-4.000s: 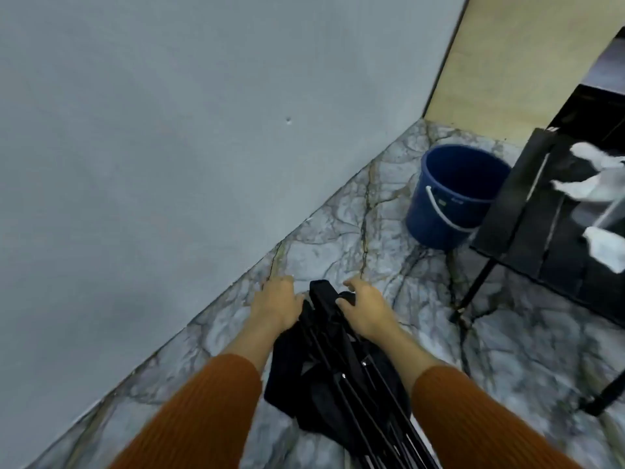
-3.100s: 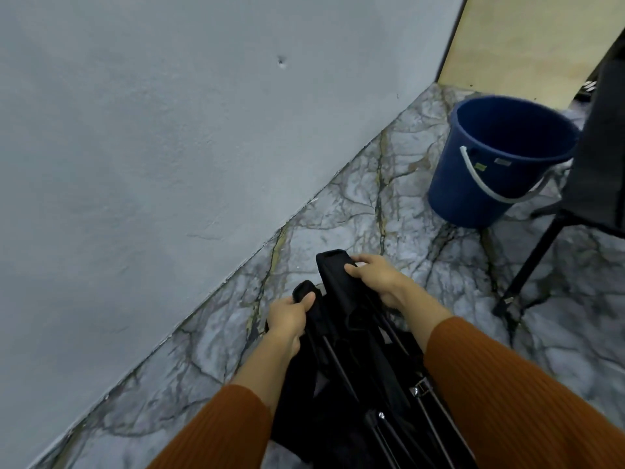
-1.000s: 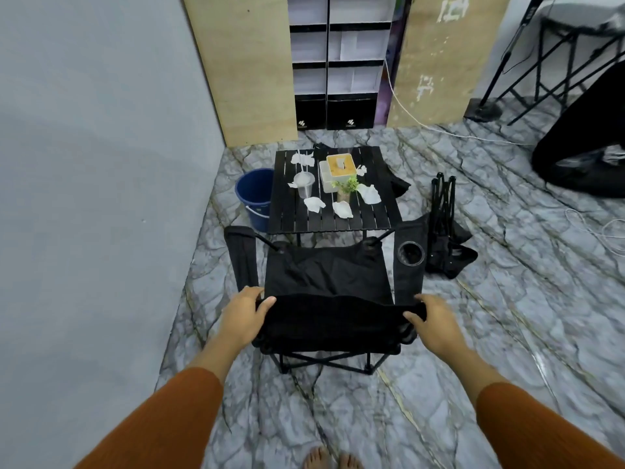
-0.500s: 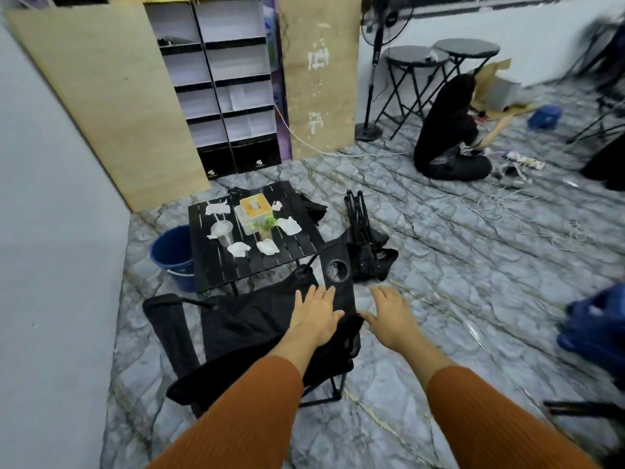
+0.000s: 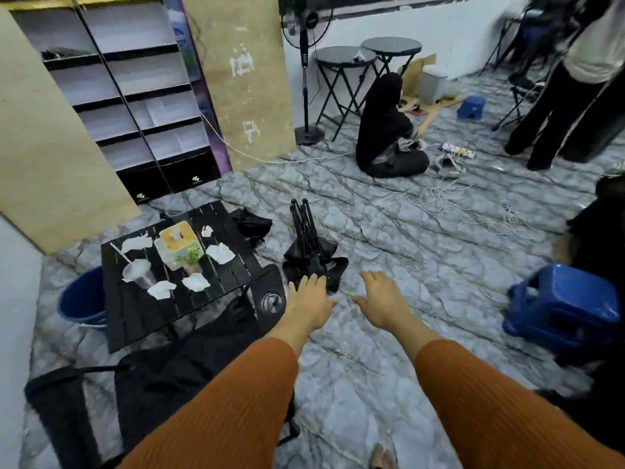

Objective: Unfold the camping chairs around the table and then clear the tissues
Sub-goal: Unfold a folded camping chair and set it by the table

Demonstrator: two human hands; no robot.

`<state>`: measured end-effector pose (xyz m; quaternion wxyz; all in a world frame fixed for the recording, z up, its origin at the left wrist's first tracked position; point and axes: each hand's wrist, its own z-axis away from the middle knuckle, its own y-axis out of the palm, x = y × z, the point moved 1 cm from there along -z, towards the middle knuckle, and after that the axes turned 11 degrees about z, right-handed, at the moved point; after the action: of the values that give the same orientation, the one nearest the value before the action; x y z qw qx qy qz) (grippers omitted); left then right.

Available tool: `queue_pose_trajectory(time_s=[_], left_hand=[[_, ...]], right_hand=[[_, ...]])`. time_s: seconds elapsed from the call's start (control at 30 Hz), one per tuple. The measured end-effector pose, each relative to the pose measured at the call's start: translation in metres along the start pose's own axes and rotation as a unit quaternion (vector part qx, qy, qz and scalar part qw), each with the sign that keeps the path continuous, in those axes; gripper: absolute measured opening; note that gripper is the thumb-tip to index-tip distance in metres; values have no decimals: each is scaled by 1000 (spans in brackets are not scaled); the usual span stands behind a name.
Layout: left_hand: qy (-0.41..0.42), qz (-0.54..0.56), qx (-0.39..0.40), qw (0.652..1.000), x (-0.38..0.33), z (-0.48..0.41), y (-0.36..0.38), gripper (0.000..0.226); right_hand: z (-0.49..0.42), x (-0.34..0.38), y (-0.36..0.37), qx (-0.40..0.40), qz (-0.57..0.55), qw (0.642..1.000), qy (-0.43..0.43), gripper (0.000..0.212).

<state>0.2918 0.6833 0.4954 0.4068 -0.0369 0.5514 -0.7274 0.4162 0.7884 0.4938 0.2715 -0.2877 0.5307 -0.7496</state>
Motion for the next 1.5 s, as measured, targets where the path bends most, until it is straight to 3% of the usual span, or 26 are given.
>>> queue_pose_trajectory(time_s=[0.53,1.03,1.2,1.5], left_hand=[[-37,-2,-18,999,-132,-198,-35,62],[-69,4,-21,997,-177,-457,-131,55],[-86,-4,-29,996,-185,-541,-149,70],[-157,27,-78,984,-233,-680,-206,69]], right_hand=[[-181,-153,-51,18,-4,1000,-24,61],[-444,-220,-144,28,-22,998,-49,67],[-525,-246,-177,11,-16,998,-67,68],[-690,-309,-249,-5,42,990,-137,67]])
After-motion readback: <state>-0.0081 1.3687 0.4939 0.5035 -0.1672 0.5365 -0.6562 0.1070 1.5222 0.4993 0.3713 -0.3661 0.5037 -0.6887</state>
